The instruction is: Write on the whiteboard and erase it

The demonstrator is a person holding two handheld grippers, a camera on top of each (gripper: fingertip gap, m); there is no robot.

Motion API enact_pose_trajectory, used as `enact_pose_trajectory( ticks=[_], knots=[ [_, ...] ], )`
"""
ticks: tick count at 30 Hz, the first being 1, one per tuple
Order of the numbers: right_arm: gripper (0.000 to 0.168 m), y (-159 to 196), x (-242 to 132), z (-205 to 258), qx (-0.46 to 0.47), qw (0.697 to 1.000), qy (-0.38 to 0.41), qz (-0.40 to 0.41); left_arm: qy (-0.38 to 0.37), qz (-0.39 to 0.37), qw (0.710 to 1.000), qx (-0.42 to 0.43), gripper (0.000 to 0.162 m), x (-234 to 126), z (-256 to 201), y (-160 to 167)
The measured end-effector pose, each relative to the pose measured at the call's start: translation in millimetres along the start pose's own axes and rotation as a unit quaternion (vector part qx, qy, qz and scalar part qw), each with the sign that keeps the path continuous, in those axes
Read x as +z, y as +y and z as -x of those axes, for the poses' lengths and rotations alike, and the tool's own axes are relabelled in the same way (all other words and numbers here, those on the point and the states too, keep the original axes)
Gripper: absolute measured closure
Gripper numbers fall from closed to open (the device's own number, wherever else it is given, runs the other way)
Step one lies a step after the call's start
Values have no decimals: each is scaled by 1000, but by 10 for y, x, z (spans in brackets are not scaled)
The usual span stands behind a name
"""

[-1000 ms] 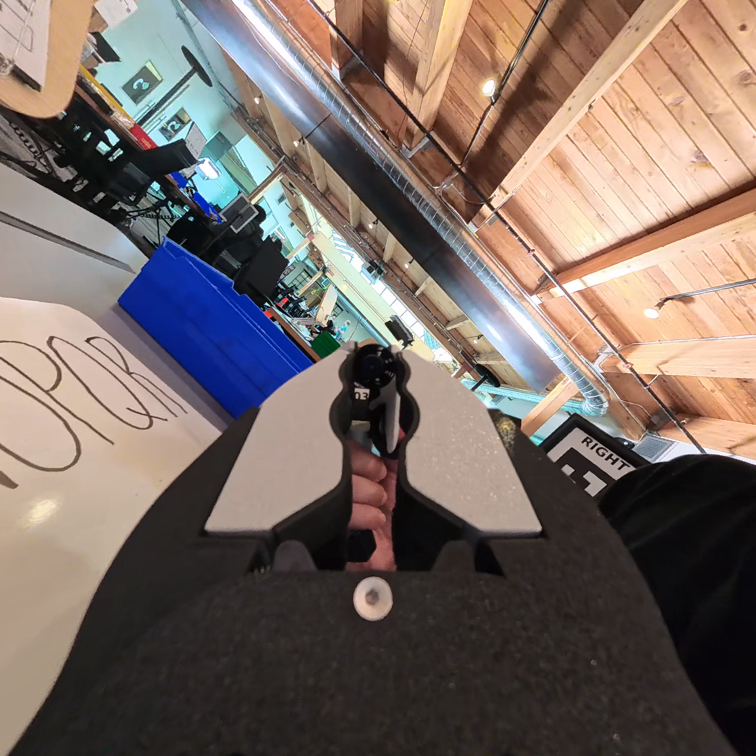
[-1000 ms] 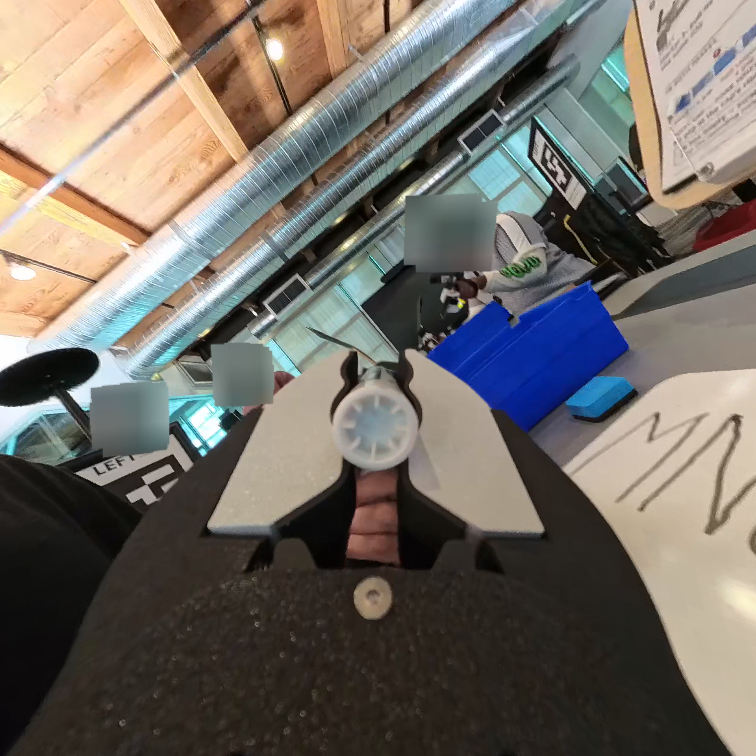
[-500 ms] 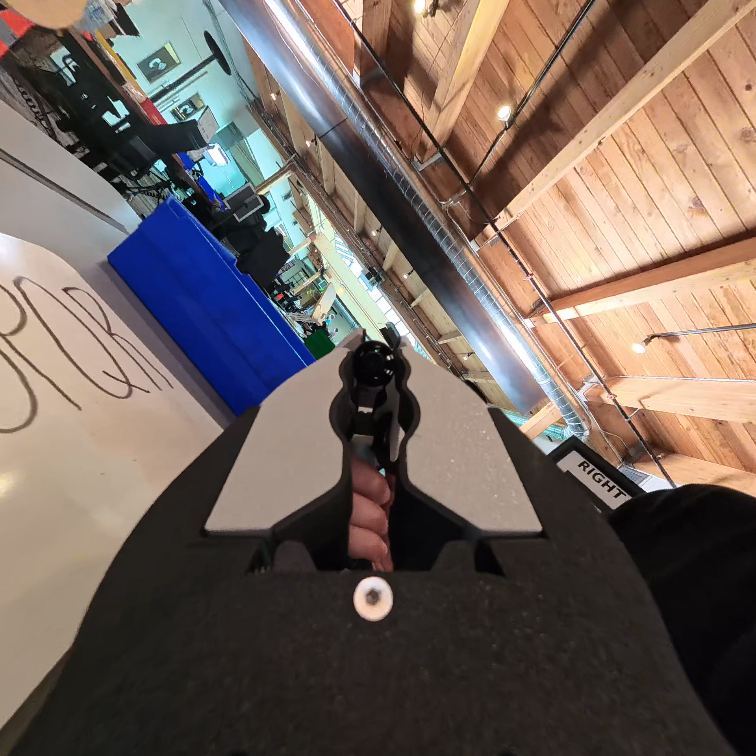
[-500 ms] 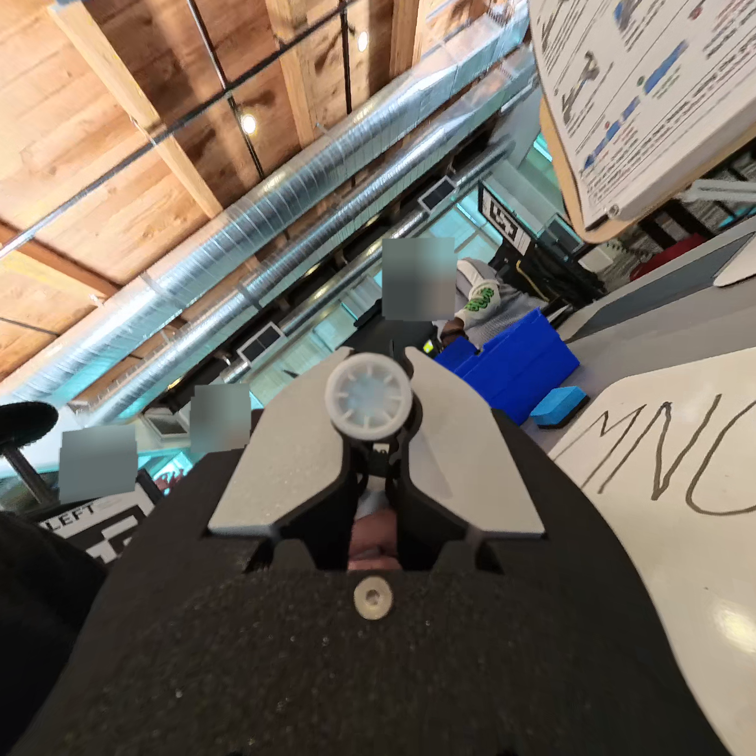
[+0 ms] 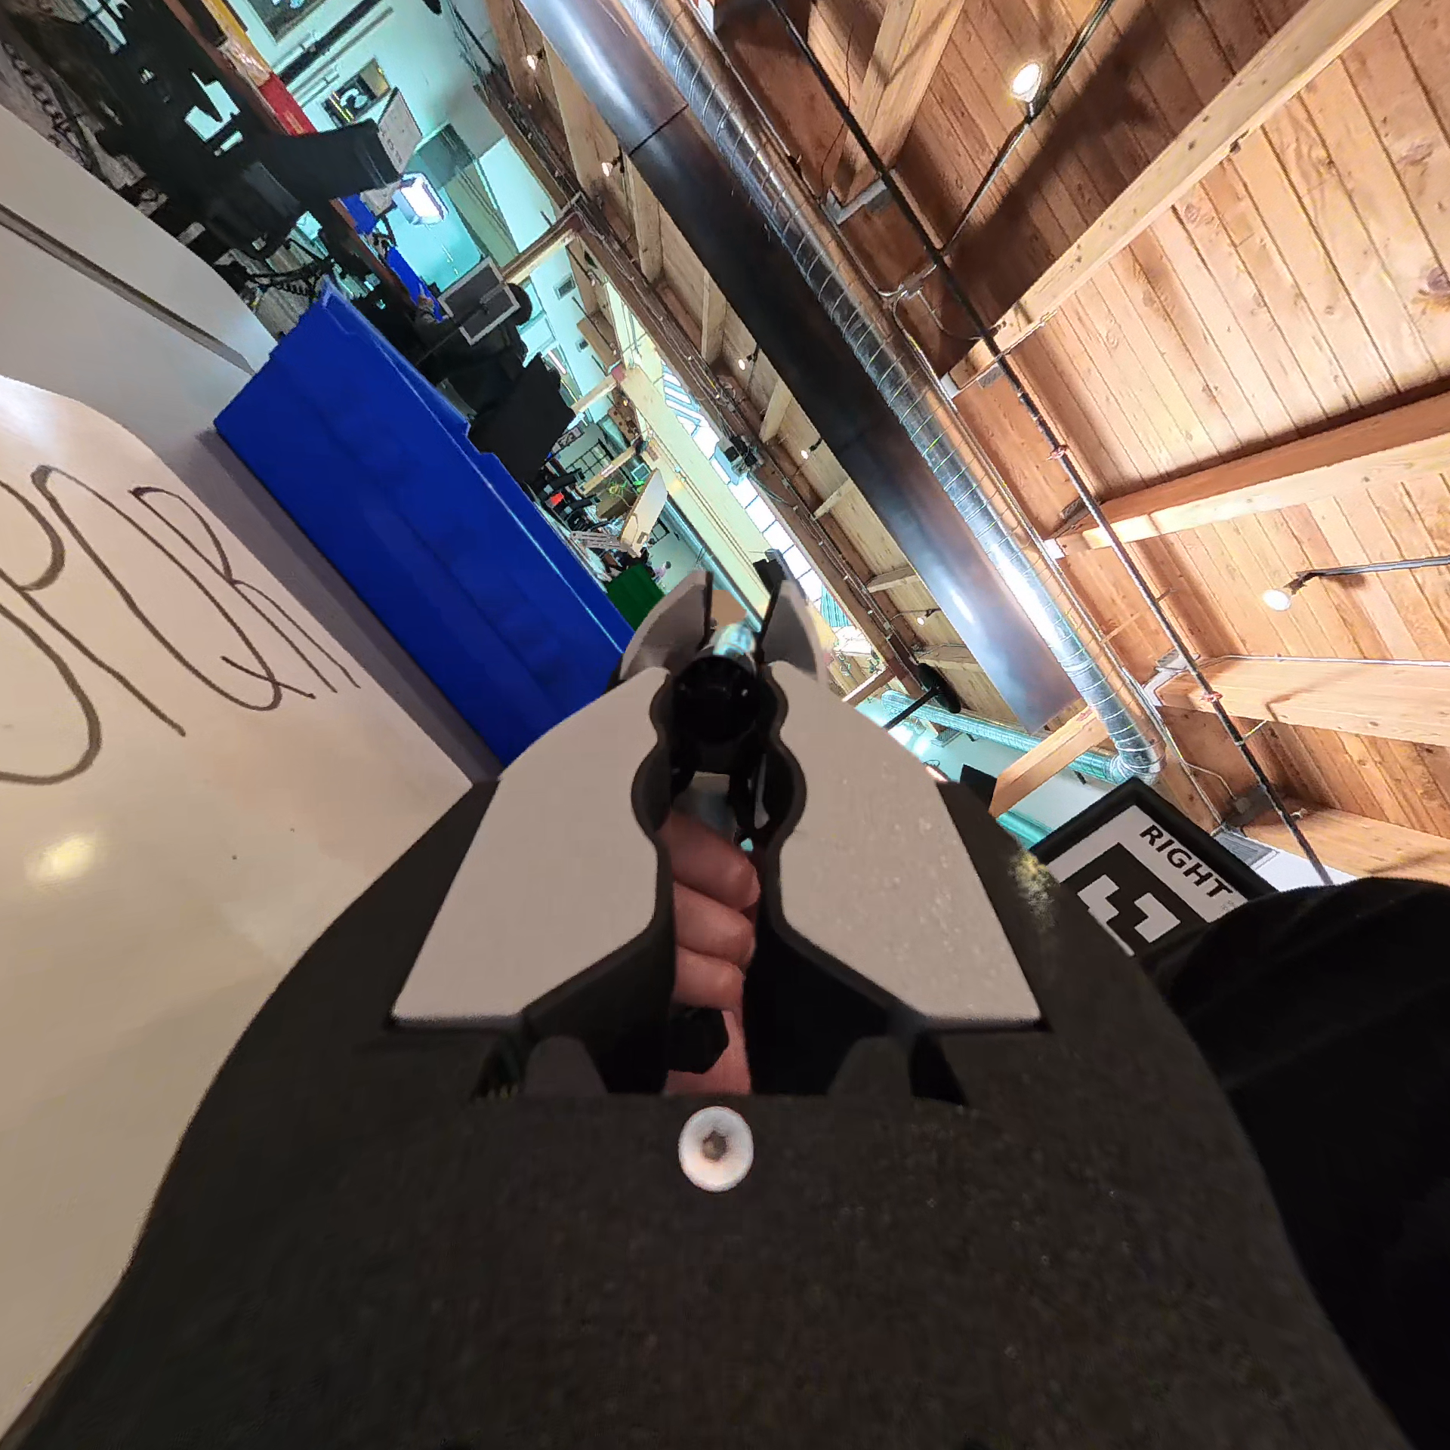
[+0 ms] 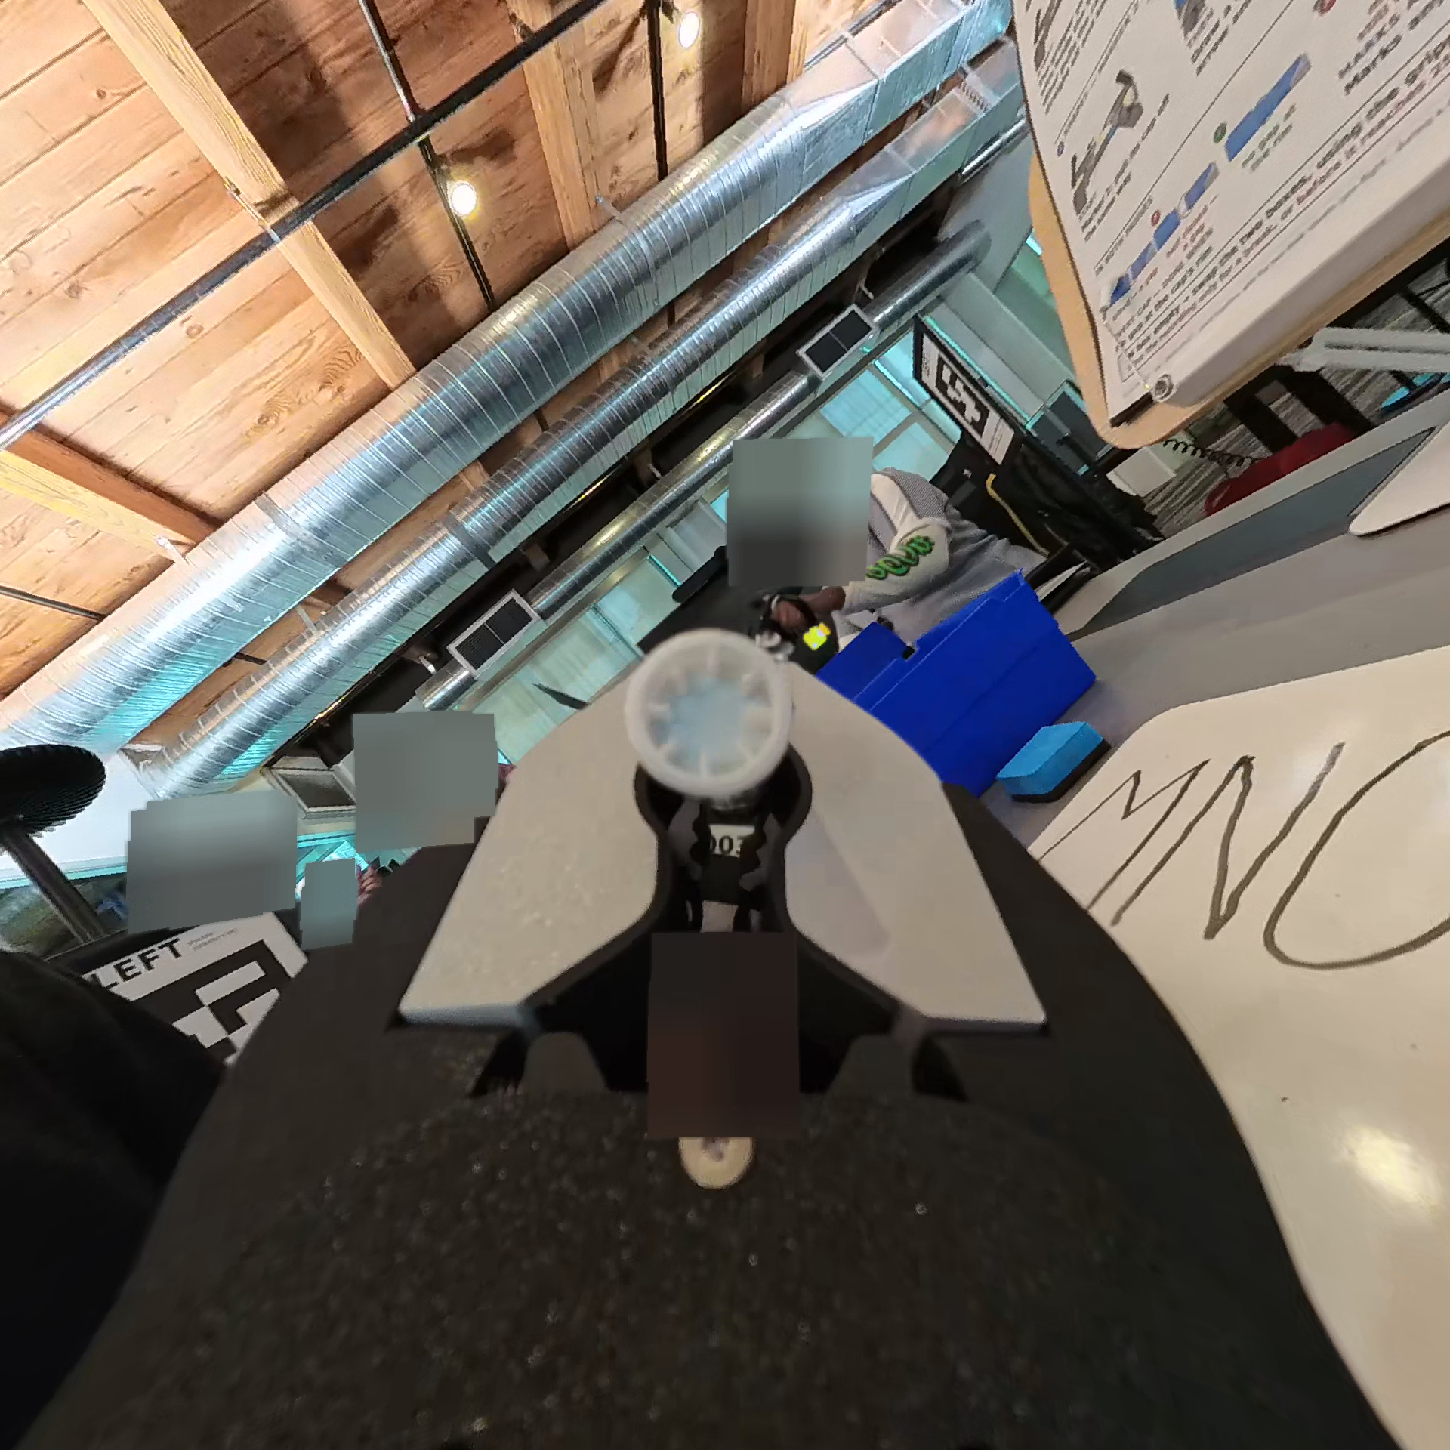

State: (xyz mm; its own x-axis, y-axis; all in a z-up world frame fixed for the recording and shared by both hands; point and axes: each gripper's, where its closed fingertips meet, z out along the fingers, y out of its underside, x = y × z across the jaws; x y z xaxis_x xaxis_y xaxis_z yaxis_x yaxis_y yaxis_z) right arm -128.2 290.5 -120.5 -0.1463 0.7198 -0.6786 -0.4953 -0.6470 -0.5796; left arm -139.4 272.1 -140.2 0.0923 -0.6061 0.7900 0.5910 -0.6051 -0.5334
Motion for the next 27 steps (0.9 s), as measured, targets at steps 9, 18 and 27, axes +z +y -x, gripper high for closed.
enact_pose_trajectory(
  ticks=[9,18,27],
  knots=[
    [149,11,25,-29,24,1000,-8,5,2,77,997,26,143,-18,-17,96],
    [152,106,211,110,-80,990,16,111,-22,172,983,52,142,166,48,683],
    [153,30,18,34,-3,992,-11,126,-5,141,989,42,143,23,7,411]
  ],
)
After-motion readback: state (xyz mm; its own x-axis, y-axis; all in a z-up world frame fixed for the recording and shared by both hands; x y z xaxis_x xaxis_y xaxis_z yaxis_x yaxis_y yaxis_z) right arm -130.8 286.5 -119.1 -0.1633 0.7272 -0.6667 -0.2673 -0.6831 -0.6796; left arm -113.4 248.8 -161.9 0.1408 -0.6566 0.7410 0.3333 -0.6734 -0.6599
